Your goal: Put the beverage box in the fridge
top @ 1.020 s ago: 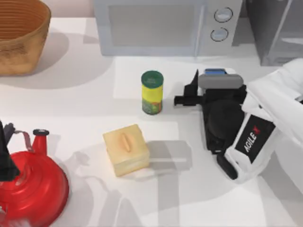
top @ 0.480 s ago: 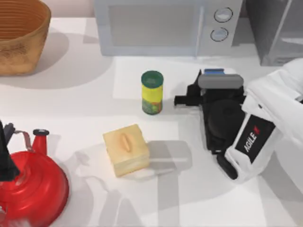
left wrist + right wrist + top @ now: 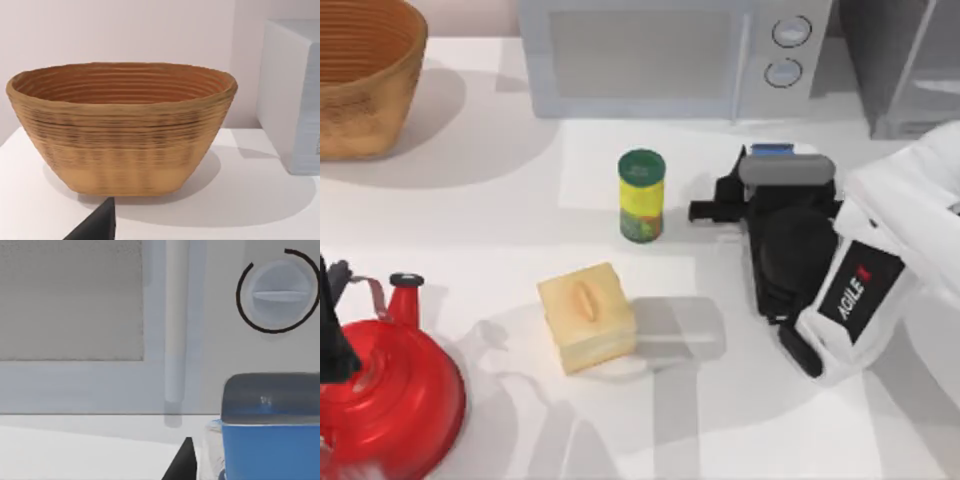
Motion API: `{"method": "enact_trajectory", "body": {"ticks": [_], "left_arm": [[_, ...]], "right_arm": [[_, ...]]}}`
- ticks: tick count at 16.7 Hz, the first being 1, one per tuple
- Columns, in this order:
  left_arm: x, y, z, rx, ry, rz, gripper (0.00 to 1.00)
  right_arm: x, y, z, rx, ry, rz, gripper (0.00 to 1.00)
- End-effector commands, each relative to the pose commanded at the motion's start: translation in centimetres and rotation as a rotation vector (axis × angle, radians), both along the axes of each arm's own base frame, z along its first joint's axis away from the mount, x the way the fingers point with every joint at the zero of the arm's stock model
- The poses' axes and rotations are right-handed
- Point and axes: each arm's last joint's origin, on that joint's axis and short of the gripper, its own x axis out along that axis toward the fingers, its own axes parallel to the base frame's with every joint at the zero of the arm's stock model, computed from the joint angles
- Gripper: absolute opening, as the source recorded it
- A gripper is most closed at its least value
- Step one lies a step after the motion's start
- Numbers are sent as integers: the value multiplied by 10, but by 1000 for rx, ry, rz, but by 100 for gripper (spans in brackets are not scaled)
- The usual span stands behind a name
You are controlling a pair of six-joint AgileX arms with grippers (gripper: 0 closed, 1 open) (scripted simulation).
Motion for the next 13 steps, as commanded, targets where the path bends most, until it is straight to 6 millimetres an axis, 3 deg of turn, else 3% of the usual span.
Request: {"method": "enact_trajectory", "body": {"ticks": [4, 10, 13], "left_arm": [[0, 0, 0, 0, 0, 0, 100], [0, 0, 0, 0, 0, 0, 100], [0, 0, 0, 0, 0, 0, 100]], "right_arm": [[4, -1, 31, -19, 28, -8, 0], [5, 2, 126, 7, -15, -4, 0], [0, 1, 145, 2, -5, 3, 0]]}}
